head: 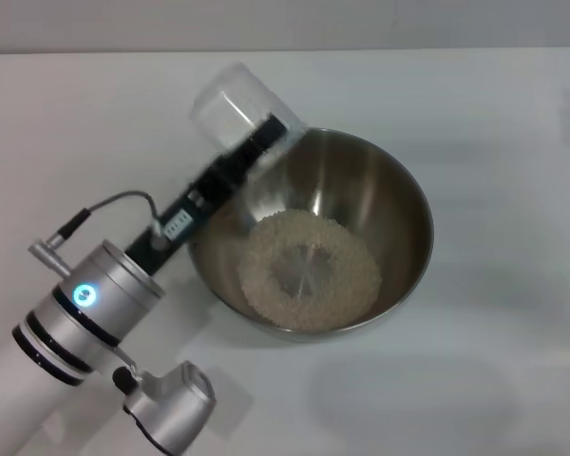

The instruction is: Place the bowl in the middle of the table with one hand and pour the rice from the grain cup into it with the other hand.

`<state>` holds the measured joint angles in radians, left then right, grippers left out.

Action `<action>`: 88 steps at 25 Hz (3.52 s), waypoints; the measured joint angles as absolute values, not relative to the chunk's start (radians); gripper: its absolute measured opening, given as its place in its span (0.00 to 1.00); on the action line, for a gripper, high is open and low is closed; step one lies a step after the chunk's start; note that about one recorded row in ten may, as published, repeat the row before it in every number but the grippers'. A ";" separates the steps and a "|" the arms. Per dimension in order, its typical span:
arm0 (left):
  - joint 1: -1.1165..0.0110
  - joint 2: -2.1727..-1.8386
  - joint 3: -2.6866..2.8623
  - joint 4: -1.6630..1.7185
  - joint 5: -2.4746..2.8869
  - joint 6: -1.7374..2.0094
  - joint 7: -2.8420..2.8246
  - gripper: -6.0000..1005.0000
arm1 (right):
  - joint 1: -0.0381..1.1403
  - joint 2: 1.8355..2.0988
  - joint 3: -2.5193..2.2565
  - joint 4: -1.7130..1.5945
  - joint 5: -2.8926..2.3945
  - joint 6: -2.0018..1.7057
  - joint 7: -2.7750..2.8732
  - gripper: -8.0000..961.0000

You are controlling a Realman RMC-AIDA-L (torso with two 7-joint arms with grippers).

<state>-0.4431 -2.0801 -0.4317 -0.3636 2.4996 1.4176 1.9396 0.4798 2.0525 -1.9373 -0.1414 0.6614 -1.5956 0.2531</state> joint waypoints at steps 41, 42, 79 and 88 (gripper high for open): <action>-0.431 -2.080 -0.745 -0.373 2.148 0.879 0.161 0.03 | 0.483 2.060 -1.947 -0.153 0.661 -1.599 0.261 0.56; -0.431 -2.080 -0.745 -0.372 2.148 0.877 0.161 0.03 | 0.484 2.060 -1.947 -0.153 0.661 -1.599 0.261 0.56; -0.258 -2.073 -0.637 -0.347 2.157 1.309 -0.024 0.52 | 0.525 2.074 -2.036 -0.151 0.661 -1.455 0.254 0.56; -0.252 -2.072 -0.617 -0.340 2.157 1.448 -0.035 0.61 | 0.616 2.072 -2.100 -0.151 0.661 -1.339 0.276 0.56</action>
<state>-0.2525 -2.0722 -0.6173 -0.3405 2.1570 1.4482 -0.0354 0.6164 2.0717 -2.1005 -0.1510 0.6610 -1.3395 0.2756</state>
